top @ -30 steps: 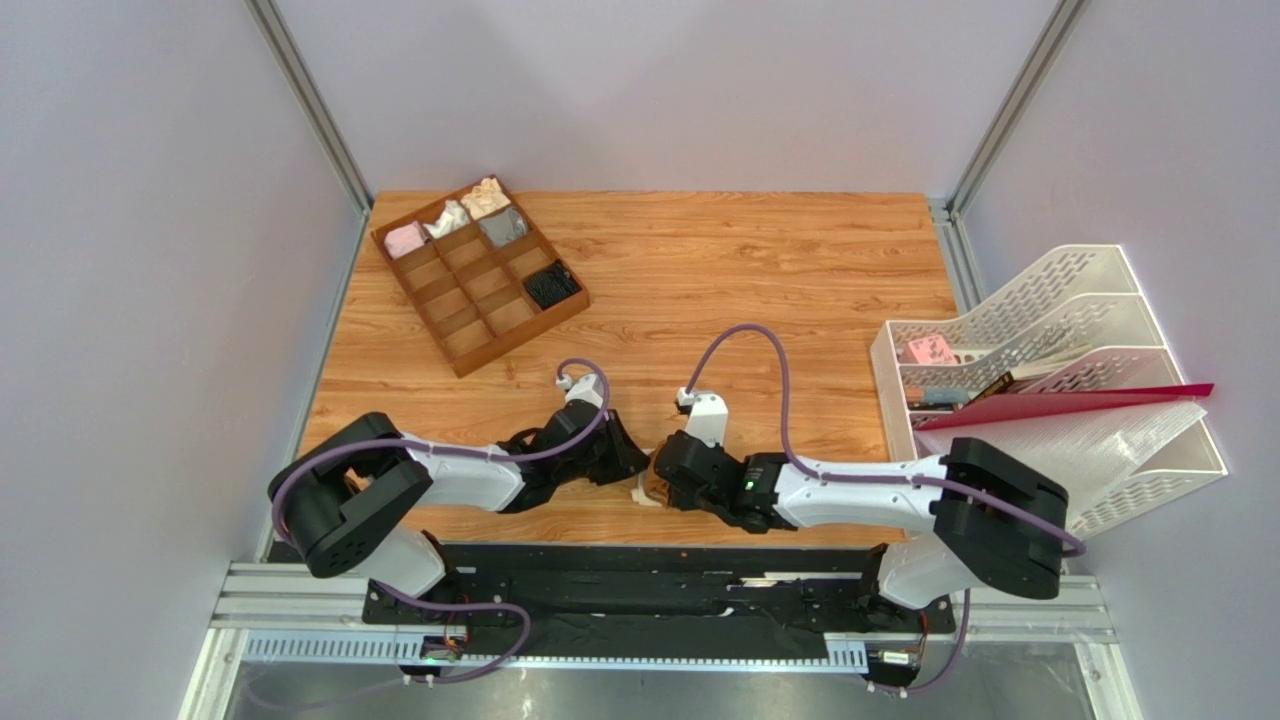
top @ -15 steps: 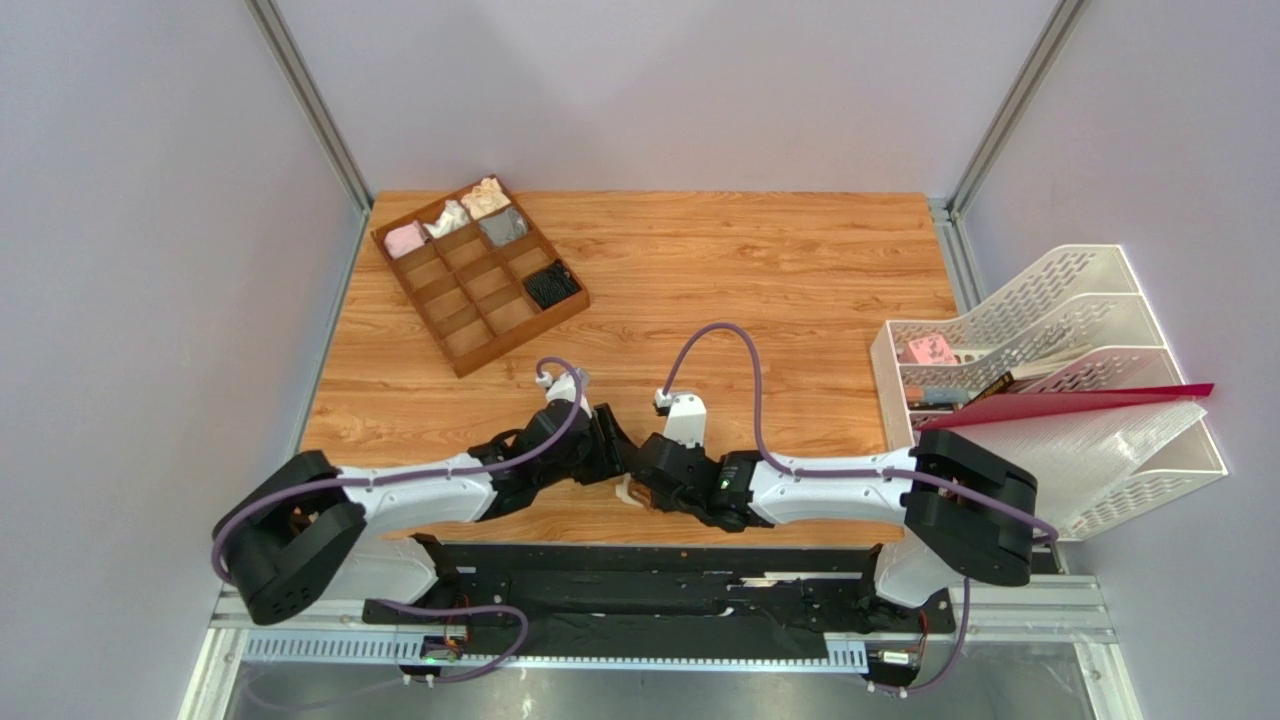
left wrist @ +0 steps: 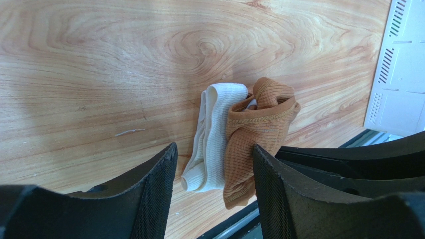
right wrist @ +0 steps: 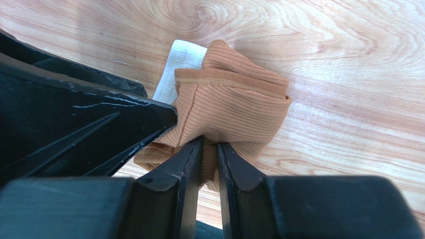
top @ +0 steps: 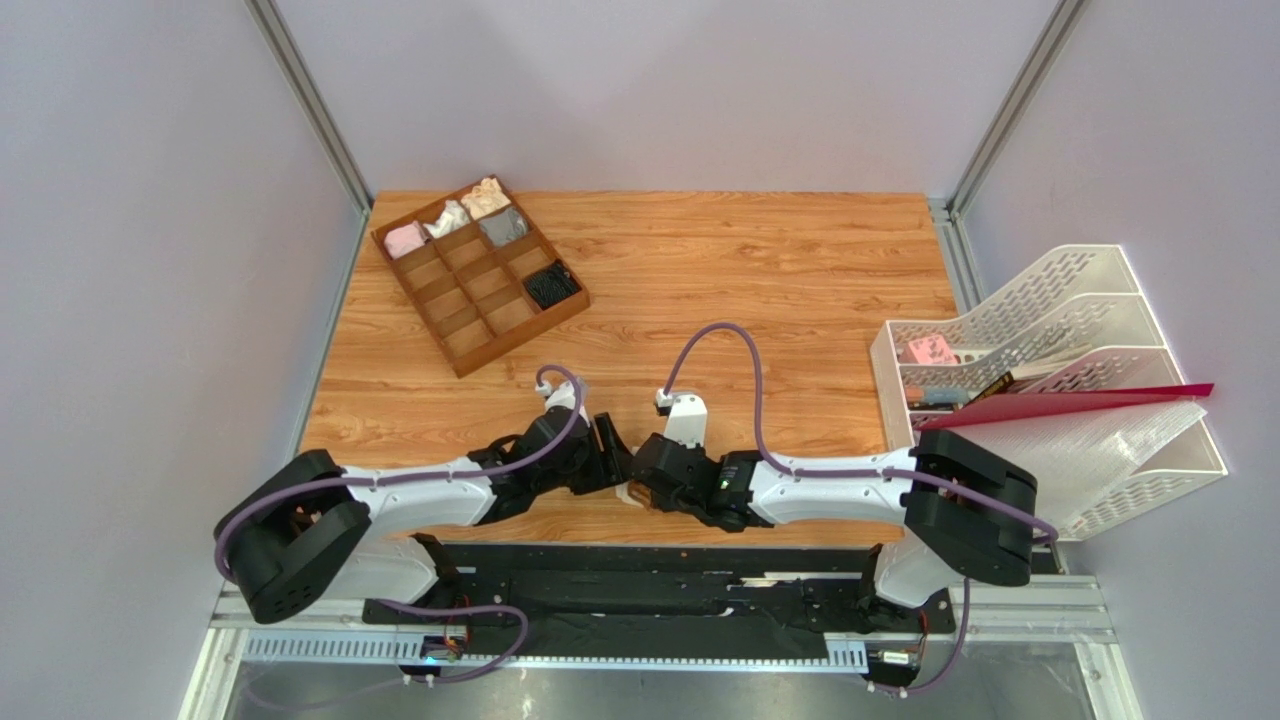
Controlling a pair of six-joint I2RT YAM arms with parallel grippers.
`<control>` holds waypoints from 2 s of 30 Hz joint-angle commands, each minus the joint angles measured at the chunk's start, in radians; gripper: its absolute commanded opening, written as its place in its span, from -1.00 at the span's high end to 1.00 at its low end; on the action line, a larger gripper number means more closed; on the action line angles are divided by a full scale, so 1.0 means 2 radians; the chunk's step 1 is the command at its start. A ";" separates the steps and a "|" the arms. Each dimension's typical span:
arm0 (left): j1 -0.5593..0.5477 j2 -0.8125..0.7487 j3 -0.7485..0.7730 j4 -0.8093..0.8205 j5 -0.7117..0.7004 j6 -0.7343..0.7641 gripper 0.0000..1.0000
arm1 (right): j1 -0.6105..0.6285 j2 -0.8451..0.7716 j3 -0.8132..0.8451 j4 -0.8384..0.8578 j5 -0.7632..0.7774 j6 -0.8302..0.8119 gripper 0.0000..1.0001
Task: Roll the underwear
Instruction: Roll the underwear to the center of the board, then pick up the underwear from the center of the board.
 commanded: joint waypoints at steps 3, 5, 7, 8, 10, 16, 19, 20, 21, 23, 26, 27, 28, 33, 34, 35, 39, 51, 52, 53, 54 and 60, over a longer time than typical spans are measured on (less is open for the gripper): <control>-0.004 0.020 -0.019 0.072 0.037 -0.024 -0.25 | 0.004 0.010 0.007 -0.020 0.006 0.007 0.51; -0.007 0.013 -0.033 0.091 0.031 -0.028 -0.25 | 0.004 0.010 0.008 -0.021 0.005 0.006 0.51; -0.008 -0.005 -0.038 0.090 0.026 -0.028 -0.26 | 0.004 0.013 0.008 -0.021 0.005 0.008 0.51; -0.007 -0.010 -0.038 0.087 0.026 -0.025 -0.26 | 0.004 0.014 0.008 -0.021 0.005 0.006 0.51; -0.008 -0.021 -0.035 0.080 0.029 -0.019 -0.27 | 0.004 0.015 0.010 -0.021 0.005 0.007 0.51; -0.014 -0.007 -0.039 0.099 0.037 -0.024 -0.27 | 0.004 0.015 0.013 -0.022 0.004 0.005 0.51; -0.020 -0.003 -0.038 0.104 0.034 -0.025 -0.27 | 0.003 0.016 0.012 -0.022 0.005 0.006 0.51; -0.020 -0.001 -0.037 0.102 0.036 -0.023 -0.27 | 0.003 0.015 0.012 -0.023 0.004 0.006 0.50; -0.020 0.001 -0.036 0.103 0.037 -0.023 -0.27 | 0.004 0.014 0.012 -0.022 0.004 0.006 0.50; -0.024 -0.003 -0.038 0.108 0.035 -0.028 -0.27 | 0.004 0.014 0.012 -0.023 0.004 0.006 0.51; -0.031 -0.022 -0.042 0.107 0.023 -0.030 -0.28 | 0.004 0.011 0.011 -0.025 0.005 0.006 0.50; -0.031 -0.028 -0.043 0.105 0.023 -0.030 -0.28 | 0.004 0.010 0.010 -0.024 0.005 0.006 0.51; -0.032 -0.033 -0.043 0.098 0.023 -0.030 -0.29 | 0.004 0.010 0.009 -0.024 0.005 0.006 0.50; -0.032 -0.061 -0.045 0.083 0.010 -0.029 -0.62 | 0.004 0.010 0.012 -0.025 0.004 0.005 0.50; -0.032 -0.062 -0.046 0.083 0.008 -0.029 -0.63 | 0.003 0.010 0.012 -0.025 0.004 0.005 0.51; -0.032 -0.063 -0.045 0.080 0.004 -0.028 -0.63 | 0.004 0.010 0.012 -0.025 0.004 0.005 0.50; -0.032 -0.040 -0.035 0.059 0.001 -0.025 -0.62 | 0.004 0.009 0.012 -0.024 0.003 0.004 0.50; -0.038 0.010 -0.021 0.090 0.010 -0.020 -0.18 | 0.005 0.003 0.005 -0.024 0.006 0.008 0.51; -0.041 0.019 -0.018 0.092 0.011 -0.018 -0.15 | 0.005 0.003 0.005 -0.023 0.005 0.008 0.50; -0.043 0.024 -0.015 0.094 0.014 -0.018 -0.06 | 0.005 0.004 0.005 -0.023 0.005 0.009 0.50; -0.049 0.029 -0.009 0.098 0.015 -0.017 0.00 | 0.005 0.004 0.005 -0.024 0.005 0.009 0.50; -0.055 0.046 -0.007 0.106 0.012 -0.018 0.53 | 0.005 -0.003 0.000 -0.023 0.007 0.009 0.50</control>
